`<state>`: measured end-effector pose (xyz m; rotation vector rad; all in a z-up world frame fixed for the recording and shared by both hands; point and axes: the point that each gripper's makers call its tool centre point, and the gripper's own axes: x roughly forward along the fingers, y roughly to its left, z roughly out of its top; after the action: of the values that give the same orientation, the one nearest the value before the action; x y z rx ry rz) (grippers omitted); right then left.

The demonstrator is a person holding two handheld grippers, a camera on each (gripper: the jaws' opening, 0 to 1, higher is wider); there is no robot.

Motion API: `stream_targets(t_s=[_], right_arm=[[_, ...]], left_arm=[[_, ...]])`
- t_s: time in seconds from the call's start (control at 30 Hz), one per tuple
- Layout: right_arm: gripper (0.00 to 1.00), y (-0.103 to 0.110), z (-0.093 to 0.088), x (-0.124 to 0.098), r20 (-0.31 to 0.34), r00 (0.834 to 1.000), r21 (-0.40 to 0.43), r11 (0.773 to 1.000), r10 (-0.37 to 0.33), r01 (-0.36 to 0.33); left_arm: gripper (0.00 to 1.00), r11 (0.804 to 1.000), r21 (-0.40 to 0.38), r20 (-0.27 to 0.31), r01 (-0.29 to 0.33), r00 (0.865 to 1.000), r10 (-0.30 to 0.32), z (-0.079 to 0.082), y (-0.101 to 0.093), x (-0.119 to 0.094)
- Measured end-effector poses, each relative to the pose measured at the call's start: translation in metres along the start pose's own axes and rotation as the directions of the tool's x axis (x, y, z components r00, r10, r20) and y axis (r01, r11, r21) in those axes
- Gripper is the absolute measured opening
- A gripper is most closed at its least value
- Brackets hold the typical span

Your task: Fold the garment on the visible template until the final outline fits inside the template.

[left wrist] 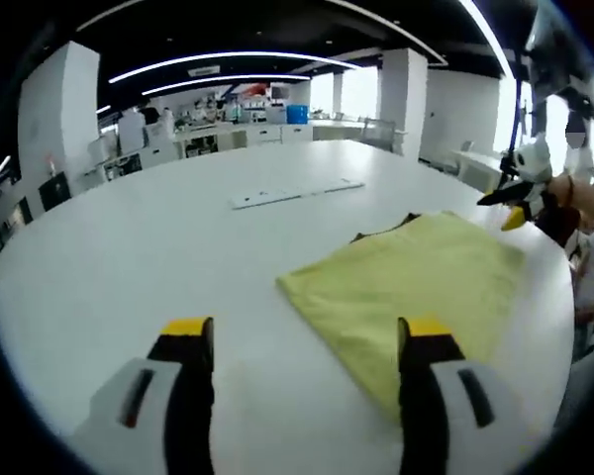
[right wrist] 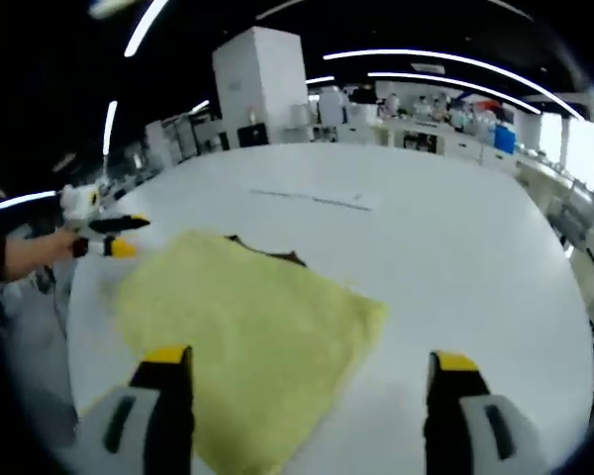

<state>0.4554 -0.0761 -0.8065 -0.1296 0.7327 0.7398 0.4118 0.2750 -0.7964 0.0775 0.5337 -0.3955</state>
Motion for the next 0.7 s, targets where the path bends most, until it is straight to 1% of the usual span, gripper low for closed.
stream_targets(t_s=[0.03,0.07,0.17,0.23,0.27,0.3,0.37,0.5,0.57,0.63,0.7], right_arm=[[1.00,0.001,-0.003,-0.001,-0.010,1.000,-0.012,1.000,0.007,-0.007],[1.00,0.003,-0.005,-0.003,-0.016,1.000,-0.021,1.000,0.011,-0.012],[1.00,0.010,-0.011,-0.013,-0.022,0.999,-0.034,0.999,0.025,-0.026],[1.00,0.014,-0.014,-0.018,-0.023,0.999,-0.036,0.999,0.033,-0.034],[1.00,0.016,-0.016,-0.021,-0.021,0.999,-0.036,0.999,0.034,-0.035],[1.00,0.017,-0.017,-0.023,-0.016,0.999,-0.038,0.999,0.036,-0.037],[1.00,0.018,-0.019,-0.027,-0.006,0.999,-0.032,0.999,0.032,-0.033],[0.98,0.024,-0.024,-0.034,0.014,0.999,-0.025,0.999,0.030,-0.029],[0.96,0.023,-0.028,-0.037,0.011,1.000,-0.014,1.000,0.022,-0.022],[0.93,0.026,-0.032,-0.041,0.016,1.000,-0.013,1.000,0.021,-0.021],[0.87,0.028,-0.035,-0.043,0.022,0.999,0.008,0.999,0.031,-0.031]], left_arm=[[0.72,1.000,-0.002,0.001,0.025,1.000,-0.025,-0.003,-0.006,-0.005],[0.71,0.999,-0.004,0.002,0.036,0.999,-0.036,-0.005,-0.005,-0.009],[0.71,0.999,-0.002,0.002,0.050,0.999,-0.050,-0.012,-0.010,-0.019],[0.70,0.996,-0.024,0.037,0.087,0.996,-0.086,-0.012,-0.023,-0.025],[0.69,0.995,-0.035,0.038,0.094,0.995,-0.092,-0.015,-0.023,-0.027],[0.68,0.995,-0.029,0.028,0.097,0.995,-0.096,-0.018,-0.024,-0.029],[0.62,0.994,-0.012,0.008,0.110,0.994,-0.110,-0.027,-0.028,-0.033],[0.51,0.993,-0.026,-0.005,0.119,0.993,-0.119,-0.038,-0.039,-0.039],[0.43,0.992,-0.025,-0.032,0.121,0.992,-0.121,-0.045,-0.042,-0.040],[0.31,0.990,-0.047,-0.049,0.130,0.990,-0.132,-0.052,-0.047,-0.041],[0.25,0.987,-0.073,-0.058,0.141,0.988,-0.145,-0.059,-0.050,-0.039]])
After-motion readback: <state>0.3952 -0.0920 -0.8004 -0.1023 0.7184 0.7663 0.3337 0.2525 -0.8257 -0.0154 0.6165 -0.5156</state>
